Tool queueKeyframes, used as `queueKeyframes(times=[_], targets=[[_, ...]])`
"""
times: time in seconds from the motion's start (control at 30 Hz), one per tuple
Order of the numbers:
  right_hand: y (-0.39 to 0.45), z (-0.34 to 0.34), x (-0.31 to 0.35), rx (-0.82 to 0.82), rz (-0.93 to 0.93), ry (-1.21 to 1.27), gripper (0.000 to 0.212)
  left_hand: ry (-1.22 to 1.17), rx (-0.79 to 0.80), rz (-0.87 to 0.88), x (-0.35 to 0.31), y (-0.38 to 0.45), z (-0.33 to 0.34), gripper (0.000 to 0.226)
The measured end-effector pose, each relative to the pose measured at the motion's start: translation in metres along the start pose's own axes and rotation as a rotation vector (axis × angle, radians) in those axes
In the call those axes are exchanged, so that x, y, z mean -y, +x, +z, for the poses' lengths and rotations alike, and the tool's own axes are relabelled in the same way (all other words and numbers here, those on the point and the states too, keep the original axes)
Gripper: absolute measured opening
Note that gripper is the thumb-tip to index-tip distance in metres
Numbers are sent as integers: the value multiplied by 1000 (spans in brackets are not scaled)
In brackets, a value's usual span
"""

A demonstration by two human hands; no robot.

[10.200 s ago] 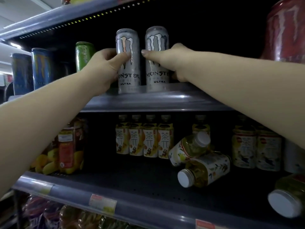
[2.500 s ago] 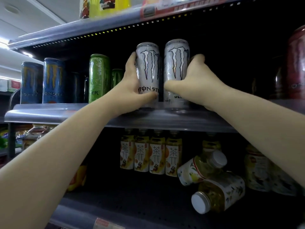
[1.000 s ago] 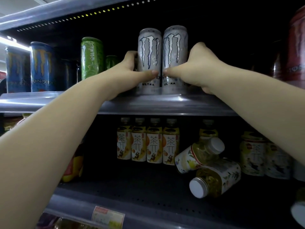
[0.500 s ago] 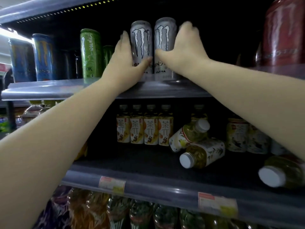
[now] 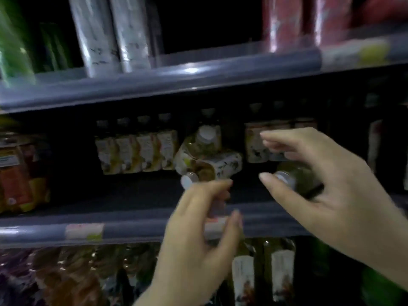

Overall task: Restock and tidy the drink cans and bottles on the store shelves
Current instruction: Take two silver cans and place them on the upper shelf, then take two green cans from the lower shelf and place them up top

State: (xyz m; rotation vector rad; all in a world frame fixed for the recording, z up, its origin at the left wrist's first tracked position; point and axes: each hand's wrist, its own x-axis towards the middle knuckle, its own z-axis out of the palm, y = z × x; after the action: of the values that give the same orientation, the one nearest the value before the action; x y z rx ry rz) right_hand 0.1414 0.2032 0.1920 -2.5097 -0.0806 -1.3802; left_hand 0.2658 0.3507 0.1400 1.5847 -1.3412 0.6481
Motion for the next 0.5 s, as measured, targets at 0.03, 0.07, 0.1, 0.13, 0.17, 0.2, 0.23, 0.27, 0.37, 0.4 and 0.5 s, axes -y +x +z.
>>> queueKeyframes(times=[0.03, 0.07, 0.1, 0.13, 0.17, 0.2, 0.23, 0.27, 0.37, 0.4, 0.5], targets=[[-15, -5, -11, -6, 53, 17, 47, -52, 50, -15, -4, -10, 20, 34], [-28, -10, -21, -15, 107, 31, 46, -92, 93, -25, -9, -18, 39, 35], [-41, -16, -32, -22, 162, 37, 45, -124, 136, -38, -14, -25, 59, 36], [-53, -22, -42, -29, 217, 34, 45, -157, 180, -60, -19, -31, 79, 36], [-64, -28, -51, -38, 264, 22, 45, -193, 223, -87, -25, -35, 97, 37], [-75, -35, -60, -52, 303, 10, 45, -225, 264, -108, -30, -39, 115, 38], [-86, -41, -69, -69, 339, 7, 45, -246, 302, -121, -36, -43, 131, 39], [-95, -49, -78, -85, 375, 12, 44, -259, 340, -132, -42, -46, 147, 40], [-117, -72, -107, -94, 448, 33, 45, -290, 413, -174, -57, -49, 187, 43], [-123, -81, -117, -91, 460, 36, 46, -296, 422, -183, -62, -49, 199, 44], [-135, -107, -145, -97, 461, 57, 47, -295, 431, -204, -78, -44, 232, 43]])
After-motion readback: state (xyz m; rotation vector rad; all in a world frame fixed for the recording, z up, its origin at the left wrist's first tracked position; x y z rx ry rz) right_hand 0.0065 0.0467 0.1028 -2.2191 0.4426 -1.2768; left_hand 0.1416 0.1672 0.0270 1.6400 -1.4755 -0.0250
